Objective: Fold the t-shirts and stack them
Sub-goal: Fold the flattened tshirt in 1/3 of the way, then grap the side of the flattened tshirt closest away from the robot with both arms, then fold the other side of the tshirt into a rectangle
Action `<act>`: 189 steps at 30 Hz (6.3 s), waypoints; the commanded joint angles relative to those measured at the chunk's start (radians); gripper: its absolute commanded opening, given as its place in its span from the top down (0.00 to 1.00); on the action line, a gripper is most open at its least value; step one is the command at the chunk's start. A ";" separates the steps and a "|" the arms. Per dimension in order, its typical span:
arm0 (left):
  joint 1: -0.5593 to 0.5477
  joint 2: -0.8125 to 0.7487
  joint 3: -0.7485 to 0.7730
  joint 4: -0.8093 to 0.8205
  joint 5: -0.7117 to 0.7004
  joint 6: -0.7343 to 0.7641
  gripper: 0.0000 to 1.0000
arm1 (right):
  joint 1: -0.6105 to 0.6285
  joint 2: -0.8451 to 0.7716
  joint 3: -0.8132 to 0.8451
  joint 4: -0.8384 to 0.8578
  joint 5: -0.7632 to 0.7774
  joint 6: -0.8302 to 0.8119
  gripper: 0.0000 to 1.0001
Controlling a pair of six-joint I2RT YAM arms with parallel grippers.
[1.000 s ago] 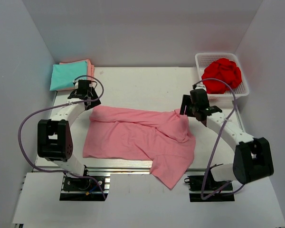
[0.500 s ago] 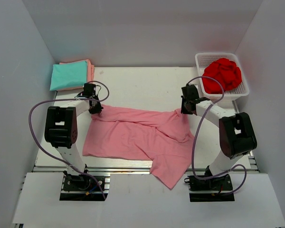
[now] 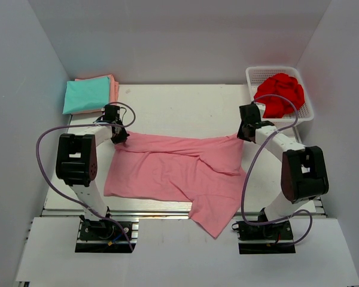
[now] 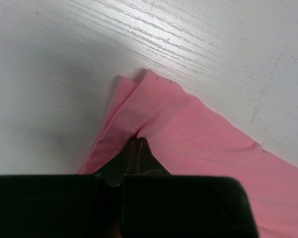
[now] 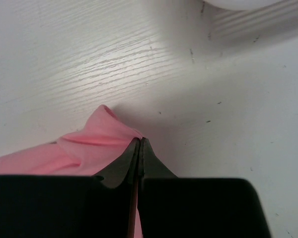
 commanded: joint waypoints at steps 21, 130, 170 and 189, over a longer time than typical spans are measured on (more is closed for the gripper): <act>0.042 0.024 0.007 -0.018 0.017 0.006 1.00 | -0.027 -0.185 -0.073 0.022 -0.289 -0.053 0.37; 0.021 -0.804 -0.672 -0.032 -0.031 -0.209 1.00 | 0.396 -0.489 -0.479 -0.405 -0.373 0.268 0.28; 0.039 -0.559 -0.341 0.082 -0.090 -0.181 1.00 | 0.153 -0.346 -0.086 -0.020 -0.128 0.205 1.00; 0.039 -0.142 -0.034 0.224 -0.158 -0.143 1.00 | -0.015 0.117 0.334 -0.012 -0.233 0.039 1.00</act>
